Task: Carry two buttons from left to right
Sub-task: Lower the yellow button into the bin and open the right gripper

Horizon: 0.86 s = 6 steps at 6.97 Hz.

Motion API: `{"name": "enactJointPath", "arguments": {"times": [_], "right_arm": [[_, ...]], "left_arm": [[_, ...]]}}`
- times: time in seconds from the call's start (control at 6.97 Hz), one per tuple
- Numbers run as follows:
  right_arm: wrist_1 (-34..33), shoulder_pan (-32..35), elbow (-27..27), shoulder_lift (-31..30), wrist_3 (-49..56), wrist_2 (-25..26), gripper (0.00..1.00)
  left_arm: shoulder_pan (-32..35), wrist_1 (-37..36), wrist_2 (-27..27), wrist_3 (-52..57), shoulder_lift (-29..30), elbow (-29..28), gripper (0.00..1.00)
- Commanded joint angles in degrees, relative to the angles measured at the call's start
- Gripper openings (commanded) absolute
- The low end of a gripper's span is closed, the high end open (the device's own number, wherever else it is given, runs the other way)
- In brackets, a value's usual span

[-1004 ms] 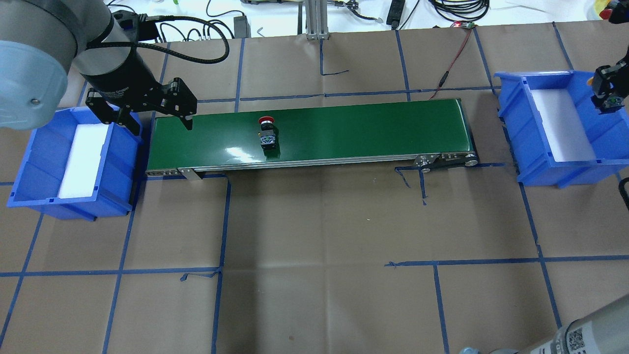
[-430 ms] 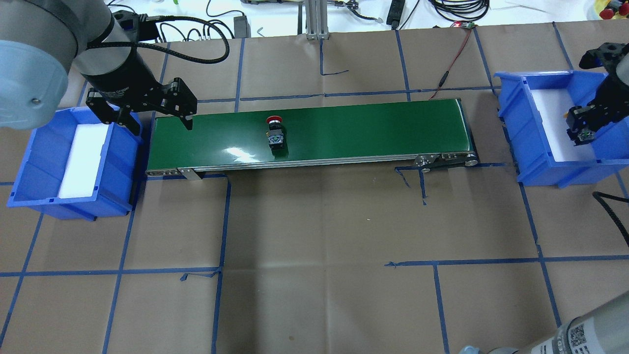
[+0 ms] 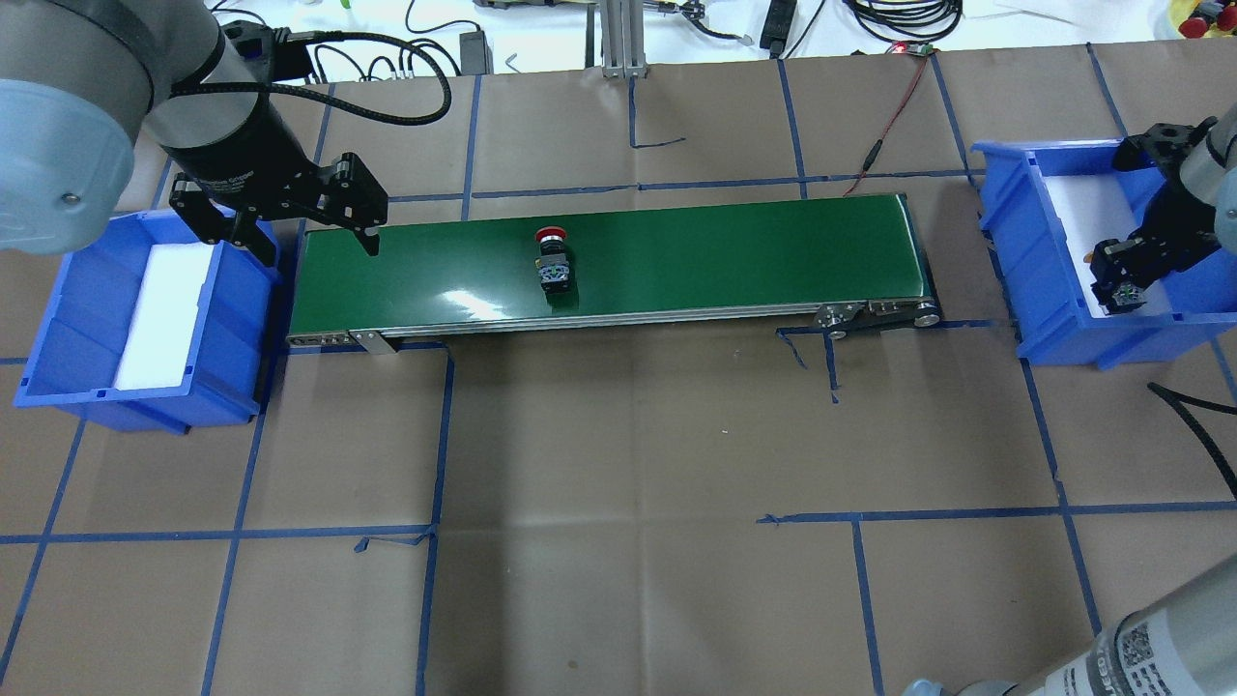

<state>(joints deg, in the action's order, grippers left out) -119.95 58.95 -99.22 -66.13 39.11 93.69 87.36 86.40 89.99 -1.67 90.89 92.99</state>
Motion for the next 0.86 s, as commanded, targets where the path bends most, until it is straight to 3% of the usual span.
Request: {"name": "enactJointPath", "arguments": {"times": [0.0,0.14,0.29,0.43,0.72], "right_arm": [[-0.5,-0.1,0.3,1.3,0.0,-0.6,0.06],[-0.5,-0.1,0.3,1.0,-0.2,-1.4,0.44],[-0.5,-0.1,0.3,0.9,-0.3,-3.3,0.75],[-0.4,-0.1,0.3,0.7,-0.3,-4.3,0.99],[0.4,0.0,1.7,-1.7,-0.3,-3.9,0.99]], "left_arm": [[0.0,0.0,-0.1,0.0,0.2,-0.1,1.00],[0.0,0.0,0.0,0.0,-0.1,-0.1,1.00],[0.0,0.0,0.0,0.0,0.1,-0.2,1.00],[0.0,0.0,0.0,0.0,0.0,-0.1,1.00],[0.0,0.0,0.0,0.0,0.1,-0.1,1.00]]}}
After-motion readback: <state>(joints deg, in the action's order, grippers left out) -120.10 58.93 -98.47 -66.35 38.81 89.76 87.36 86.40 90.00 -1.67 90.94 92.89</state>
